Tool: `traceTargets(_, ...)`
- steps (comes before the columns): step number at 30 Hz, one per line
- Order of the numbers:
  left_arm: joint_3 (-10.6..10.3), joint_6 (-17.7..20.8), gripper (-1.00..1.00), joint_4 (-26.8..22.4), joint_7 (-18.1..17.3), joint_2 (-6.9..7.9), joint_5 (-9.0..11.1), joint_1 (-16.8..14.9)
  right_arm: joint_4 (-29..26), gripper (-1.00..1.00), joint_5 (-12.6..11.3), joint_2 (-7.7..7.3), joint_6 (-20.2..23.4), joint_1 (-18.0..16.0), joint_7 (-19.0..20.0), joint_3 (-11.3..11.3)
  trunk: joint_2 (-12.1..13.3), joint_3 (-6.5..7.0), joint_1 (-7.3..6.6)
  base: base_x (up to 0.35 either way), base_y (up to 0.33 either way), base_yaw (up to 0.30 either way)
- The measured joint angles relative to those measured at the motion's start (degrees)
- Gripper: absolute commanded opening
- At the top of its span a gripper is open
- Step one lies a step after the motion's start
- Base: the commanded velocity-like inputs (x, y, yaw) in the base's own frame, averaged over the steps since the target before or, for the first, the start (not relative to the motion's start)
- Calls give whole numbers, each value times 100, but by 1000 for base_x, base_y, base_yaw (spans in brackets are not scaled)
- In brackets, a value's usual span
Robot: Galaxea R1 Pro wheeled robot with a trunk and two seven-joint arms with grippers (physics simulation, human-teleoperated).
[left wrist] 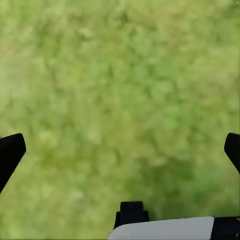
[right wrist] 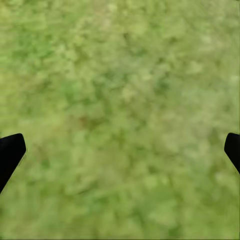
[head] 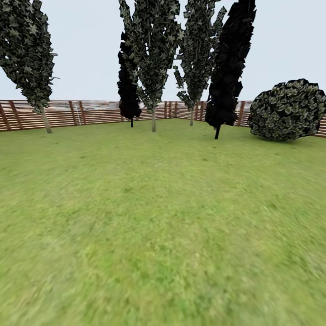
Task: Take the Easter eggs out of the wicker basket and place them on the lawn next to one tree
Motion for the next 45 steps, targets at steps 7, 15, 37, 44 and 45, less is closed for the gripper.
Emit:
traceTargets(7, 11, -8, 100, -50, 6, 10, 1, 0, 35, 100, -8, 9, -3, -4, 19, 17, 0, 3, 0, 325, 113, -17)
traceTargets(15, 12, -8, 100, -53, 8, 2, 0, -1, 27, 100, -8, 7, -2, -3, 38, 13, 0, 5, 0, 324, 117, -116)
traceTargets(37, 5, -8, 100, -37, 8, 2, 0, 0, 35, 100, -8, 59, -3, -4, -1, 15, 0, 5, 0, 322, 121, -54)
traceTargets(44, 9, -8, 100, -34, 8, -5, 2, 2, 35, 100, -8, 59, -3, -4, -1, 16, 0, 5, 0, 317, 127, 0)
traceTargets(45, 10, -8, 100, -34, 8, -6, 1, 1, 35, 100, -8, 59, -3, -4, -1, 16, 0, 5, 0, 316, 129, 0)
